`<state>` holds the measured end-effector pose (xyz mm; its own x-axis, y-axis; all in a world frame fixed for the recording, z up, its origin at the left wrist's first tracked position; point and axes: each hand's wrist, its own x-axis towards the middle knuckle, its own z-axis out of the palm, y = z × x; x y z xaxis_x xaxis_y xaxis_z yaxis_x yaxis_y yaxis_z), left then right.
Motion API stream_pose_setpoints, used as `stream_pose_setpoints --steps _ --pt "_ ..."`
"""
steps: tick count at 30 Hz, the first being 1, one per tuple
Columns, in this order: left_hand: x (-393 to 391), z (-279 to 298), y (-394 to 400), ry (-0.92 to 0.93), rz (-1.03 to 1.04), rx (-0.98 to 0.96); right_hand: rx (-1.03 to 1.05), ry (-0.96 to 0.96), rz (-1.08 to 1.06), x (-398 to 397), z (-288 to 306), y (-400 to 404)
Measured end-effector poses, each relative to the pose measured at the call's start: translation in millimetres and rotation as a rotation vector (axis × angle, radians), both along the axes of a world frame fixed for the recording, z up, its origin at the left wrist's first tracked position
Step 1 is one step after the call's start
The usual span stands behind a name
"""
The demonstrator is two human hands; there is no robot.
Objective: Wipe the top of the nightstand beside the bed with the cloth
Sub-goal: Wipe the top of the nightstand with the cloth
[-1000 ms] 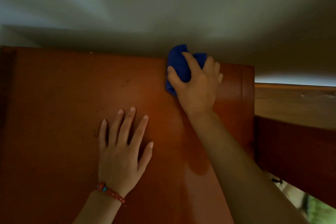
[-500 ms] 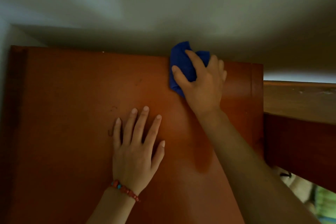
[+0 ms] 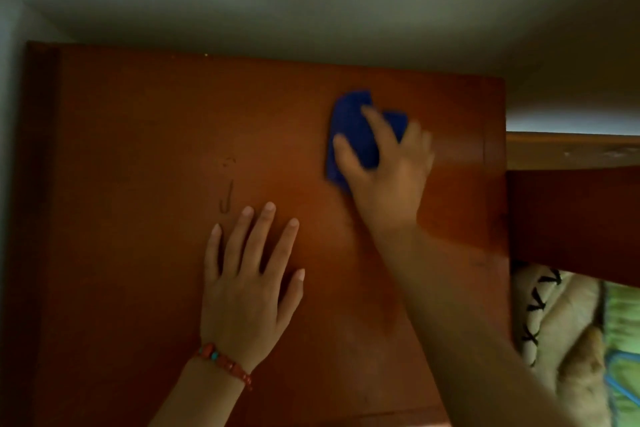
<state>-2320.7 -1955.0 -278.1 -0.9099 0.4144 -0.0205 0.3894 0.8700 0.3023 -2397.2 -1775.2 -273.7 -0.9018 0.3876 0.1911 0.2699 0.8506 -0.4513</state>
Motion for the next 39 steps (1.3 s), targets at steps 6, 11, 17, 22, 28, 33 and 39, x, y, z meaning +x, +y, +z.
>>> stream_pose_setpoints --steps 6,11,17,22,28,33,39 --pt "2 -1 -1 0.007 -0.011 0.006 0.052 -0.062 0.065 49 4 -10" --pt "16 -2 -5 0.043 0.036 0.026 0.043 -0.004 -0.053 16 -2 -2" --pt "83 6 -12 0.011 0.020 0.027 0.001 -0.061 0.034 140 2 -29" --pt "104 1 -21 0.005 0.022 -0.025 0.062 -0.013 0.075 99 0 -19" --pt "104 -1 -21 0.079 0.023 0.003 0.014 -0.005 0.023 172 1 -32" --pt "105 -1 -21 0.112 0.012 -0.014 0.054 -0.045 0.097 187 1 -28" --pt "107 -5 -24 0.139 0.027 -0.001 0.026 -0.004 0.004 177 0 -35"
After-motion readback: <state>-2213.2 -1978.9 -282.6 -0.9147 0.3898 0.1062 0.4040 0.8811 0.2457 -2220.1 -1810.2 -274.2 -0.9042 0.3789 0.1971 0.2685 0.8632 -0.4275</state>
